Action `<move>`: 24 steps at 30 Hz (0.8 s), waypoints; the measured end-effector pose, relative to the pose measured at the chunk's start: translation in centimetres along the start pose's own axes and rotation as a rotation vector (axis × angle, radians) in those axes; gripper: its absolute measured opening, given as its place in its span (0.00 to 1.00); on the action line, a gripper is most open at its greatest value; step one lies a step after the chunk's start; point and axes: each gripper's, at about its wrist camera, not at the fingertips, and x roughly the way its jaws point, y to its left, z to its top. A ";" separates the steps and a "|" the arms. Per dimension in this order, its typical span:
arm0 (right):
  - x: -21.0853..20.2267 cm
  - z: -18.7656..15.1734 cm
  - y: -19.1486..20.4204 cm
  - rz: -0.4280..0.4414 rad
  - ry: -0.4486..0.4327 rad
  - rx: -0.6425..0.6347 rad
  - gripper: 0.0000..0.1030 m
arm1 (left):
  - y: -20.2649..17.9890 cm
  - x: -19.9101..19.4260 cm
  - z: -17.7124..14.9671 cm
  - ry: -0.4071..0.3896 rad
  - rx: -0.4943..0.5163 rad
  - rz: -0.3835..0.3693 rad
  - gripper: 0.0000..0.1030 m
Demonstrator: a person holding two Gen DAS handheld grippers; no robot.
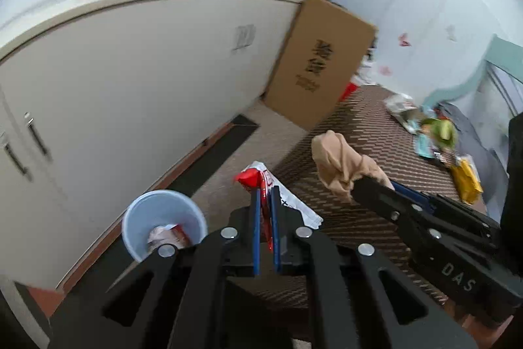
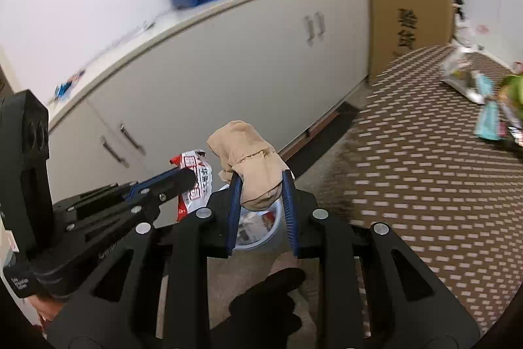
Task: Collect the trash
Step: 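Carry both items over the wastebasket and open the right tool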
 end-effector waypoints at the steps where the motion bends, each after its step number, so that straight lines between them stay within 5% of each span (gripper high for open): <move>1: 1.0 0.0 0.6 0.005 0.009 -0.010 0.23 | 1.2 0.2 0.0 0.006 -0.020 0.015 0.05; 12: 11.2 0.7 6.6 0.079 0.072 -0.061 0.27 | 11.0 2.0 0.2 0.014 -0.142 0.221 0.05; 14: 12.8 0.8 7.1 0.109 0.075 -0.049 0.58 | 12.2 2.2 0.3 0.019 -0.158 0.241 0.05; 15: 14.1 0.9 7.1 0.095 0.087 -0.046 0.65 | 12.7 2.3 0.4 0.023 -0.166 0.252 0.05; 24: 16.7 -0.6 5.9 0.049 0.138 -0.013 0.65 | 13.8 4.2 -0.3 0.062 -0.180 0.246 0.05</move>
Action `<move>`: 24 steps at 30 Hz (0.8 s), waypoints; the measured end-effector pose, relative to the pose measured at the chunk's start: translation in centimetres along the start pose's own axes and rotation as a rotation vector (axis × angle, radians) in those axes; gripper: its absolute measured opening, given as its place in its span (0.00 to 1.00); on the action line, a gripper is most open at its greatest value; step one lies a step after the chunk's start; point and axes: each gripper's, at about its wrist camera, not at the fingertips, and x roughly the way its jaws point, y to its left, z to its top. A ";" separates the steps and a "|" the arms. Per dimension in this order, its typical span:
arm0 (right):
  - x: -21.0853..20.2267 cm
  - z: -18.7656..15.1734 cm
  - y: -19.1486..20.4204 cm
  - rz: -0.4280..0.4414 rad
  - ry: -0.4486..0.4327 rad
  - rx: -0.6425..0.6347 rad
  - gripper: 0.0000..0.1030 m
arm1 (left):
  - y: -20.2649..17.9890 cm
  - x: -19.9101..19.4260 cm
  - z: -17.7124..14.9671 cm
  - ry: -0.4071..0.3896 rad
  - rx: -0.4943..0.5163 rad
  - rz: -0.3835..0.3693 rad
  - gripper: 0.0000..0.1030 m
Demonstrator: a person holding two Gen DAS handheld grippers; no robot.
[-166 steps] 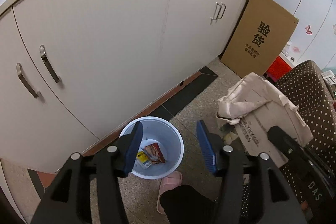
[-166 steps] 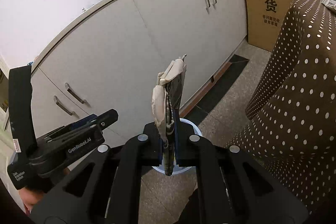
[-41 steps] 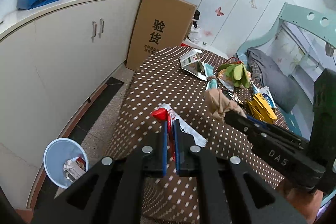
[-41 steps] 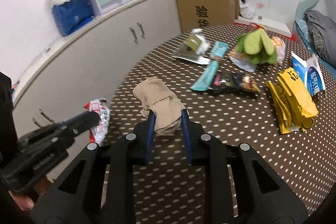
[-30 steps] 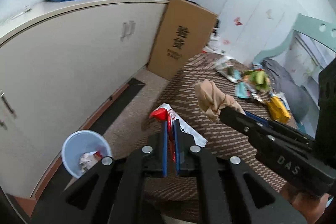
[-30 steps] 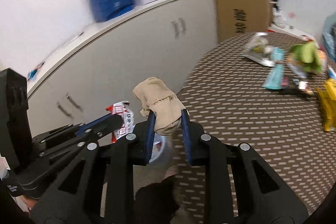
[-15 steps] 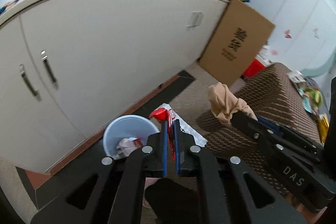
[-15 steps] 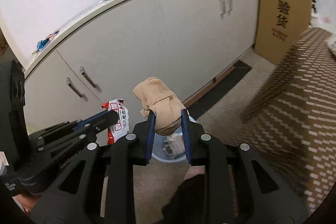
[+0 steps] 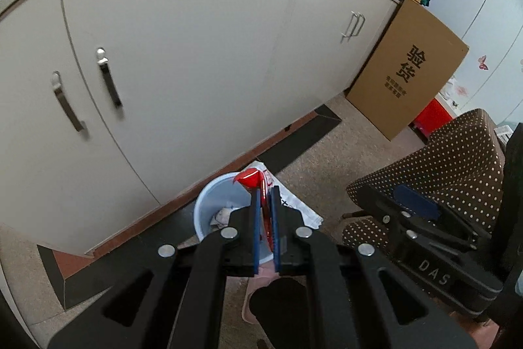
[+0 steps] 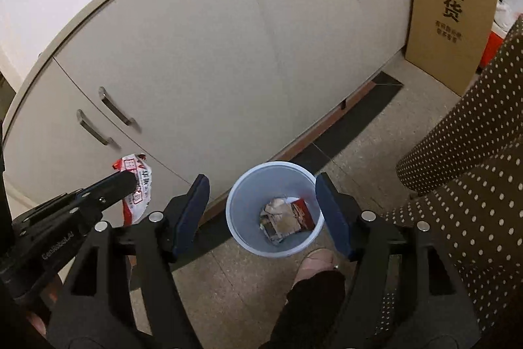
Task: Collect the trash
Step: 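Carry both items over the wastebasket and open the right tool, then open the left tool over the wastebasket to drop the red-white wrapper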
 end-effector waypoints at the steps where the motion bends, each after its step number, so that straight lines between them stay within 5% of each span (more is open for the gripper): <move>1: -0.1 -0.1 0.1 -0.004 0.001 -0.004 0.65 | -0.3 0.2 -0.1 0.003 0.007 -0.004 0.06; 11: -1.6 -0.9 -1.2 -0.018 -0.029 0.039 0.65 | -1.9 0.4 -0.6 0.016 0.039 -0.017 0.06; 21: -4.4 -0.3 -2.2 -0.012 -0.157 0.087 0.69 | -2.8 1.2 1.0 0.005 0.053 -0.007 0.07; 23: -5.0 -0.2 -2.6 -0.010 -0.189 0.104 0.70 | -2.8 1.4 1.7 -0.004 0.030 -0.006 0.09; 24: -5.4 -0.1 -2.8 -0.010 -0.207 0.112 0.70 | -2.6 1.4 2.0 -0.003 0.010 -0.005 0.21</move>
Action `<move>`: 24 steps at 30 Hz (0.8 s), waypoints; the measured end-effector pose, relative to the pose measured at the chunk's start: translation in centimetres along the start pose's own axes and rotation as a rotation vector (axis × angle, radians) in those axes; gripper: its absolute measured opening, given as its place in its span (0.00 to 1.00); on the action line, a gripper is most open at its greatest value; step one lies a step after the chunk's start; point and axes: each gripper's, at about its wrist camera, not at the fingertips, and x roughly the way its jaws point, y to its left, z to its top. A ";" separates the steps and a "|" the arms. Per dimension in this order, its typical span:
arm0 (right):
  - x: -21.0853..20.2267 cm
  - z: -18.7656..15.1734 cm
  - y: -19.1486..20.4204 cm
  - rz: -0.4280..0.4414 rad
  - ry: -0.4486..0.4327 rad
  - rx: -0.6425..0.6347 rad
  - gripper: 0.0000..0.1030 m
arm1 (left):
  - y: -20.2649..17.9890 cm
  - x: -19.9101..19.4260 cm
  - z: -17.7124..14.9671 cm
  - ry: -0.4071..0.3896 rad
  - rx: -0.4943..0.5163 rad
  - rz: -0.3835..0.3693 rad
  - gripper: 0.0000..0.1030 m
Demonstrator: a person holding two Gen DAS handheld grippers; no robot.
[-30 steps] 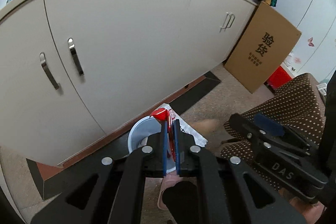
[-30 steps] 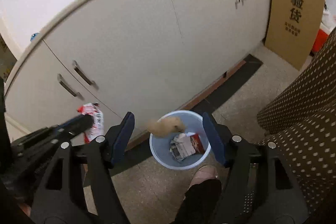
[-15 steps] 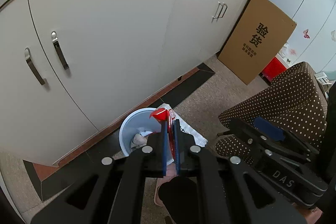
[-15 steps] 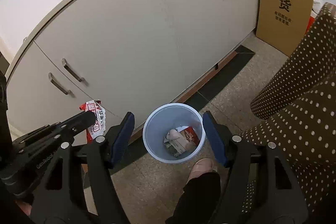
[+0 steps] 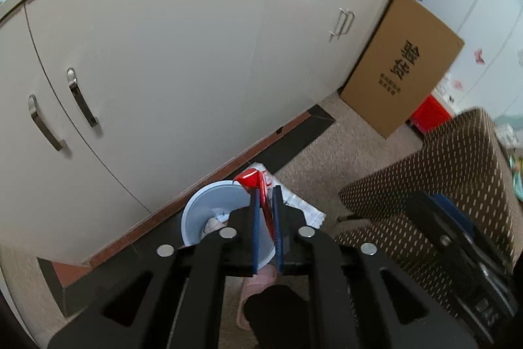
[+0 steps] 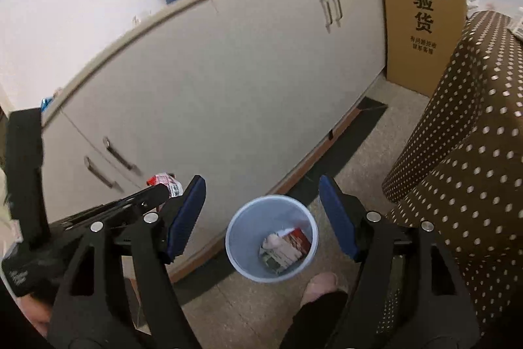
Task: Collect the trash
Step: 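Open the left tool over the wastebasket to drop the red-white wrapper, then move both open tools back over the polka-dot table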
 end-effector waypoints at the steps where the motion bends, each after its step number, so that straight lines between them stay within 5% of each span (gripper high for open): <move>1: -0.2 0.1 -0.1 -0.002 -0.011 0.005 0.71 | 0.2 -0.2 0.2 -0.004 -0.029 -0.002 0.33; 2: -0.3 0.2 -0.2 -0.003 -0.014 0.008 0.71 | 0.3 -0.3 0.1 -0.016 -0.043 -0.002 0.60; 3: -0.4 0.2 -0.3 -0.004 -0.013 0.010 0.71 | 0.3 -0.8 0.0 -0.049 -0.058 0.009 0.65; 14: -2.2 0.4 -0.5 0.001 -0.016 0.023 0.71 | -1.2 -3.8 -1.1 -0.068 -0.015 0.003 0.65; 24: -8.3 1.6 -0.6 0.004 -0.100 0.021 0.71 | -4.6 -8.8 -1.3 -0.140 0.037 -0.031 0.65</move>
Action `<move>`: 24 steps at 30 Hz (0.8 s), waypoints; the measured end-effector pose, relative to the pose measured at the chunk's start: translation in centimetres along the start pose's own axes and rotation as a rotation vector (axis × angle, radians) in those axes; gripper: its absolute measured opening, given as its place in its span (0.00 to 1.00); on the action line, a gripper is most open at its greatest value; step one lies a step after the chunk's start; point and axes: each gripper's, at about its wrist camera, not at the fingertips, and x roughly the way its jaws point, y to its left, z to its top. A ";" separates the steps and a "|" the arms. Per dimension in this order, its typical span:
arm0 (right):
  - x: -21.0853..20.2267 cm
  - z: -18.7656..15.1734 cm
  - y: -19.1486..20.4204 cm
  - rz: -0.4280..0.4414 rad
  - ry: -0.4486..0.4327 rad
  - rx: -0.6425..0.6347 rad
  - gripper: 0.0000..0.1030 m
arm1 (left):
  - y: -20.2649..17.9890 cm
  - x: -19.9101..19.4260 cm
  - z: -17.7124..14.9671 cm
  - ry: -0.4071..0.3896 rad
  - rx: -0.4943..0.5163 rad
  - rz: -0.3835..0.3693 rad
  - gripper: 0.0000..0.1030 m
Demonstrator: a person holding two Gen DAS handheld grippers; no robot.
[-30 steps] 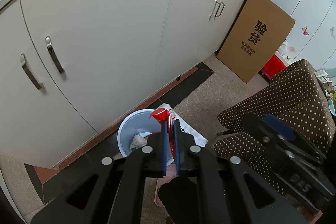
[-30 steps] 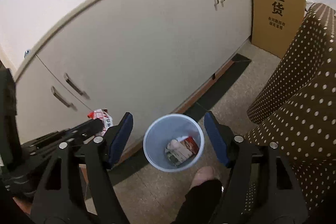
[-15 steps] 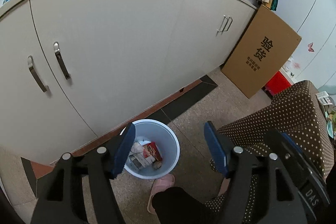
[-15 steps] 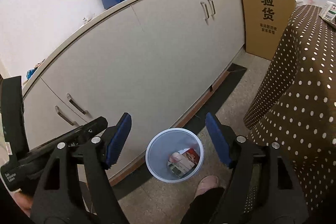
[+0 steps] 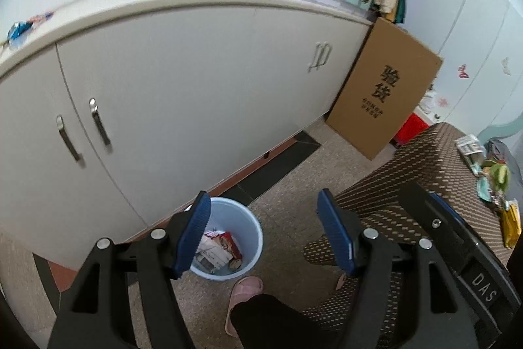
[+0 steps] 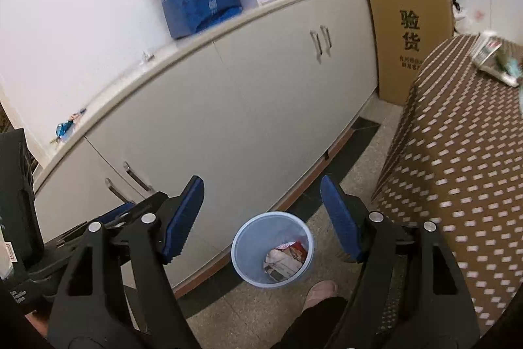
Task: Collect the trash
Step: 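Move both open tools back over the polka-dot table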
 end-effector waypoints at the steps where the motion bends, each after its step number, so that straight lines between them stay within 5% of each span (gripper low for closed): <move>1: -1.0 0.3 -0.2 0.000 -0.013 0.002 0.71 | -0.7 -0.7 0.0 -0.011 0.011 -0.006 0.65; 12: -11.6 2.1 -6.6 -0.144 -0.120 0.021 0.76 | -11.9 -4.9 -0.9 -0.056 0.173 -0.139 0.65; 24: -20.3 1.2 -21.3 -0.483 -0.095 0.097 0.82 | -31.4 -3.3 -5.6 0.000 0.617 -0.277 0.67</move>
